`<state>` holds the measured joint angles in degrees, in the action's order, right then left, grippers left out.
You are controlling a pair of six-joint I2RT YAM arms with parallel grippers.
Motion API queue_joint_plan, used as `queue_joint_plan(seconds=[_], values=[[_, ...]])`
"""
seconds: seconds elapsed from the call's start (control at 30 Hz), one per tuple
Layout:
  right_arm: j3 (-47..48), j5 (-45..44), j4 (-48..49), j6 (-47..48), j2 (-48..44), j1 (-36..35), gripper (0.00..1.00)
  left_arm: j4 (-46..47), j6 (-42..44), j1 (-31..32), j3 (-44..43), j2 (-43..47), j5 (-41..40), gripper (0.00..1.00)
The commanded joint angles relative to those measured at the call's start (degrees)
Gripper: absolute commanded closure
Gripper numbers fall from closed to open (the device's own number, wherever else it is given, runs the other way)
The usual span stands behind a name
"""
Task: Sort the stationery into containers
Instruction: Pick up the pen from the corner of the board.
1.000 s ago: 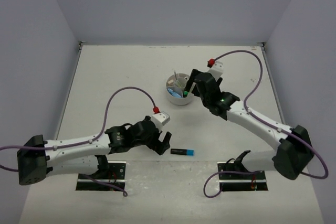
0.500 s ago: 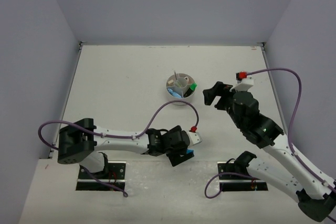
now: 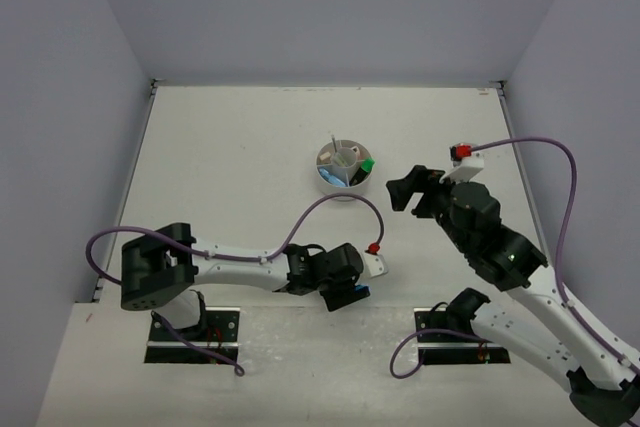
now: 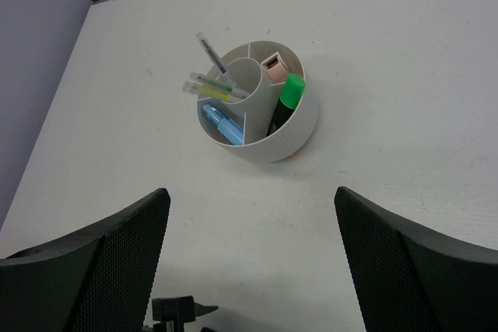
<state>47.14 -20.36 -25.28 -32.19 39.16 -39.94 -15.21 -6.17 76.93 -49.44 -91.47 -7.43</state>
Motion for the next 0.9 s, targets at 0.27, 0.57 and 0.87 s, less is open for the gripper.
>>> queue_joint_plan(seconds=[0.27, 0.57, 0.87], values=[[-1.1, 2.4, 1.2, 2.2, -4.9, 0.1, 0.13, 5.3, 0.1, -3.5, 4.0, -3.4, 6.9, 0.57], [-1.8, 2.1, 1.3, 1.3, -2.7, 0.1, 0.14, 2.3, -6.5, -3.5, 4.5, 2.0, -7.4, 1.0], [-1.3, 19.5, 4.6, -0.7, 4.1, 1.0, 0.14, 4.4, -17.9, -2.7, 7.7, 23.3, -25.8, 1.0]])
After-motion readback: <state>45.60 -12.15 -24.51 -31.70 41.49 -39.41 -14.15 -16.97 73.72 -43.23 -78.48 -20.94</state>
